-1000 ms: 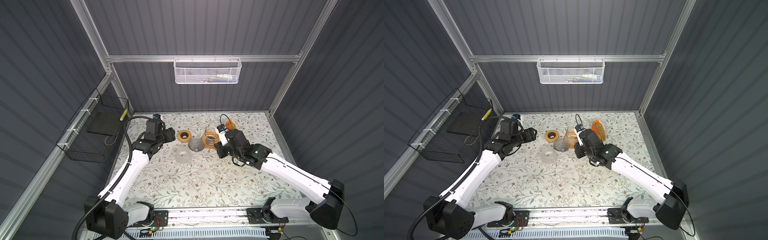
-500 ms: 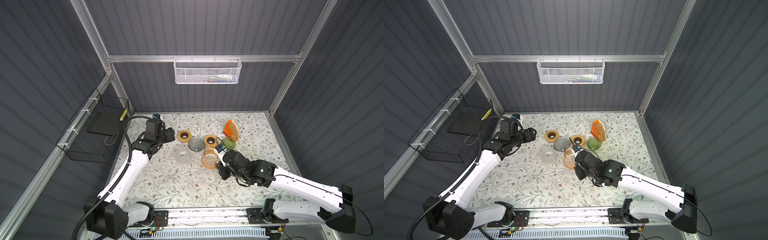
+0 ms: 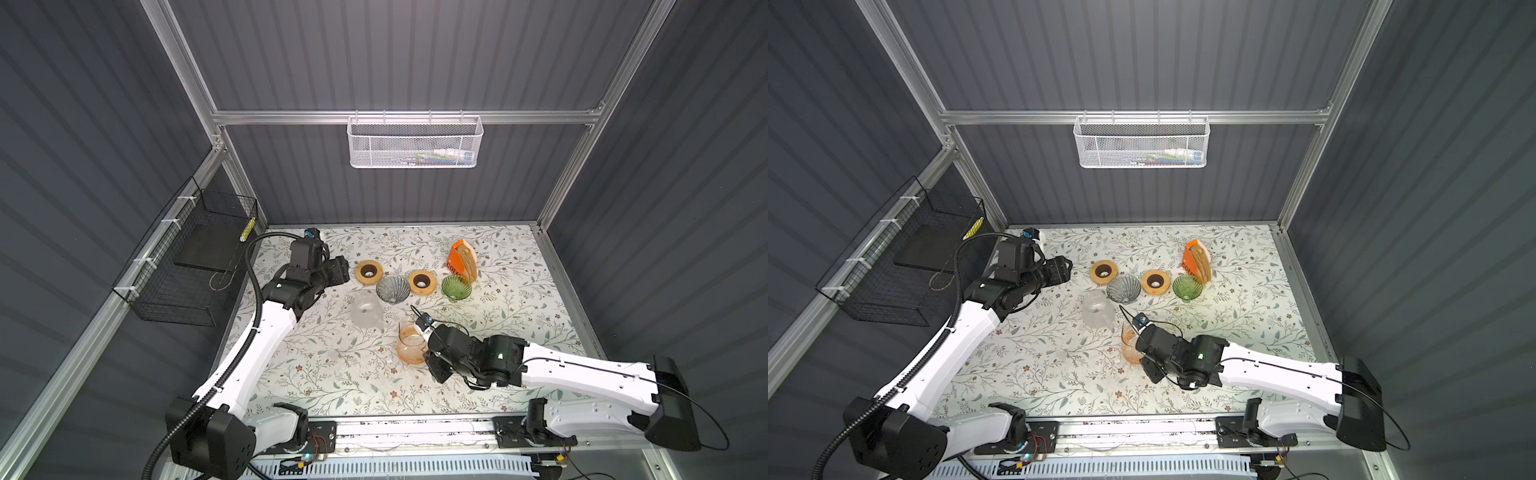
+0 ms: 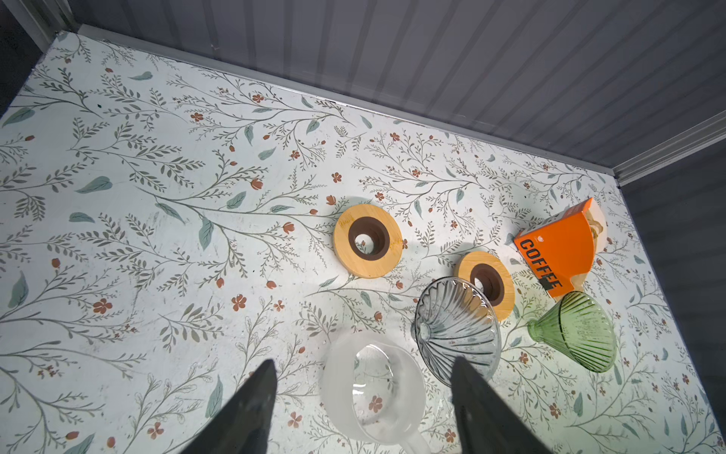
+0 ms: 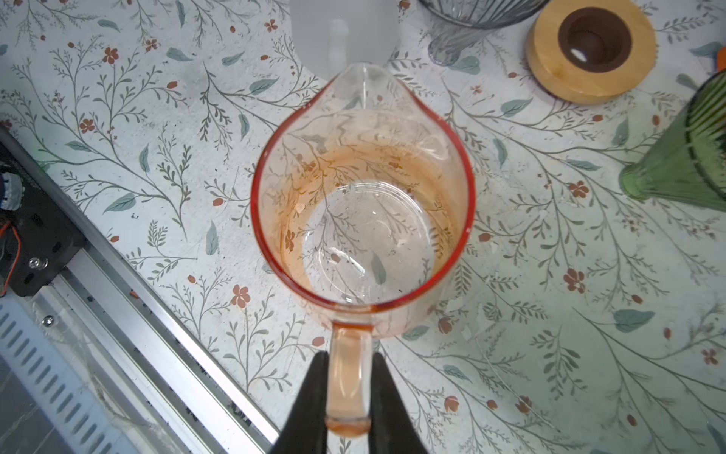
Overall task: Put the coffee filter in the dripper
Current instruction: 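Lift the pitcher with the right gripper and carry it toward the robot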
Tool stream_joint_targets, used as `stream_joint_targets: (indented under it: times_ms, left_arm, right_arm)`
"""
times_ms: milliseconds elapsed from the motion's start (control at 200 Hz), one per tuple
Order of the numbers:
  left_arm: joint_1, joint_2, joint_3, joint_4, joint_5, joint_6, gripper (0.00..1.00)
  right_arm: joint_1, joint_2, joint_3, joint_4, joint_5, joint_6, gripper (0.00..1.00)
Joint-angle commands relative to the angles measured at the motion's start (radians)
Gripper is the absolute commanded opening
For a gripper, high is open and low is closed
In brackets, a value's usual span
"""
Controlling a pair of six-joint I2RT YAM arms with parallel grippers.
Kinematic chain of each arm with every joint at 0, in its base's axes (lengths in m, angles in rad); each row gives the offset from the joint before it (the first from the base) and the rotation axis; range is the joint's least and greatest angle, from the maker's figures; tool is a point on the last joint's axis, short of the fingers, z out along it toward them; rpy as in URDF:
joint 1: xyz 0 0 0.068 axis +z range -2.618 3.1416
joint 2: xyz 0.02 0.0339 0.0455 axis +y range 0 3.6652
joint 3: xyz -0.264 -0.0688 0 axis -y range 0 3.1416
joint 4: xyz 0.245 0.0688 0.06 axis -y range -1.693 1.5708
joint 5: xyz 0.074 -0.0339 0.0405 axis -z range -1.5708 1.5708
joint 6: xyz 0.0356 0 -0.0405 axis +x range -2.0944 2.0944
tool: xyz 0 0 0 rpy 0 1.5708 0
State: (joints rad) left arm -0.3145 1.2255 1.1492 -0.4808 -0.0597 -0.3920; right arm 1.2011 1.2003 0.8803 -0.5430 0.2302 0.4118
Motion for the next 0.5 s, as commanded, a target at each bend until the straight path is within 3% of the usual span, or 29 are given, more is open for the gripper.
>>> stream_joint_targets:
  times_ms: [0, 495]
  left_arm:
    - [0.001, -0.024, 0.019, -0.036, 0.0, 0.025, 0.7]
    - [0.002, -0.061, -0.022, -0.059, -0.017, 0.022, 0.71]
  right_arm:
    - [0.037, 0.027, 0.009, 0.097, -0.021, 0.01, 0.0]
    - [0.124, 0.256, 0.144, 0.261, -0.164, -0.035, 0.0]
